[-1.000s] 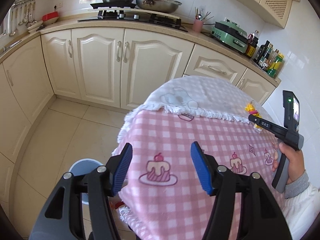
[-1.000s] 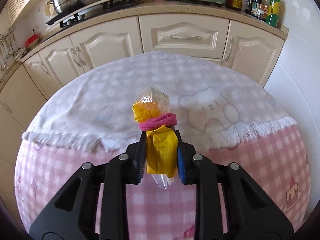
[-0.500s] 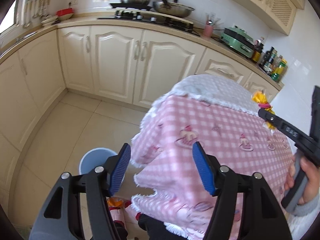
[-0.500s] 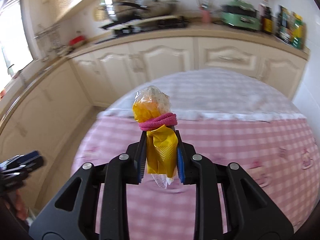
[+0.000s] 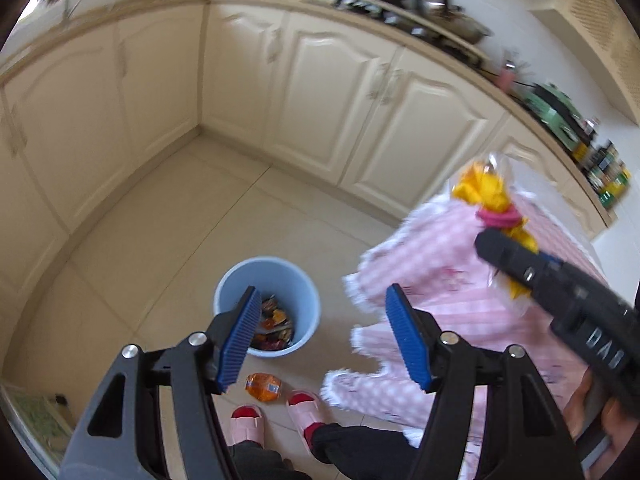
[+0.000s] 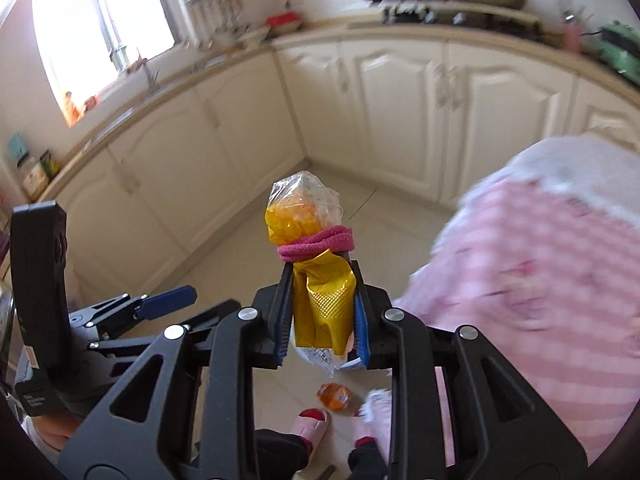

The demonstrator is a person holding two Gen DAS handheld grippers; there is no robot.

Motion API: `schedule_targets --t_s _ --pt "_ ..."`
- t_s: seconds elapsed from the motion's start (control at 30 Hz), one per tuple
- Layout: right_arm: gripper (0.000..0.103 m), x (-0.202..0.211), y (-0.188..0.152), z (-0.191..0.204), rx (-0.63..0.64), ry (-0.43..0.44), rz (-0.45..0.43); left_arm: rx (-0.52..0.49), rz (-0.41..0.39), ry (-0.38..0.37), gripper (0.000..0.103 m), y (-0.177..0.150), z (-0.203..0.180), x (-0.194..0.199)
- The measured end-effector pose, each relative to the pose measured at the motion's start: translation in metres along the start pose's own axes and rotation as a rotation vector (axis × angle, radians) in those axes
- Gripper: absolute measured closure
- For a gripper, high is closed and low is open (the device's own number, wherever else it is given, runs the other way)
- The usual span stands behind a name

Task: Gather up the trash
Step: 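Carry the yellow bag over the blue bucket and open the right tool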

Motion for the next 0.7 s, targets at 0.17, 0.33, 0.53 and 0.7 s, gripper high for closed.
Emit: schedule_targets --t_s 0.17,0.33,0.53,0.7 --pt "0.078 -0.098 -0.034 0.020 0.018 0.032 0.147 0.103 0.055 0.053 0.039 -0.005 0.069 -0.054" --pt "0.078 -0.202 -0.083 0.024 0.037 0.059 0.326 0.217 0.160 0.112 0.039 -0.031 0.145 -0.134" --pt "0.077 -0.301 -0.129 0.016 0.094 0.068 0.455 0.245 0.253 0.125 0.039 -0.074 0.208 -0.223" --pt "0.056 -0.345 -0.149 0.005 0.145 0.073 0.453 0.215 0.310 0.090 0.039 -0.115 0.232 -0.285"
Point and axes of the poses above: each gripper's, at about its wrist camera, not at the fingertips, and x roughly against the way its jaws point, z to its left, y to its top, the point moved 8 cm from there along -x, roughly the way its jaws point, and after that the axes turned 11 degrees about x, right-handed, at the moved point
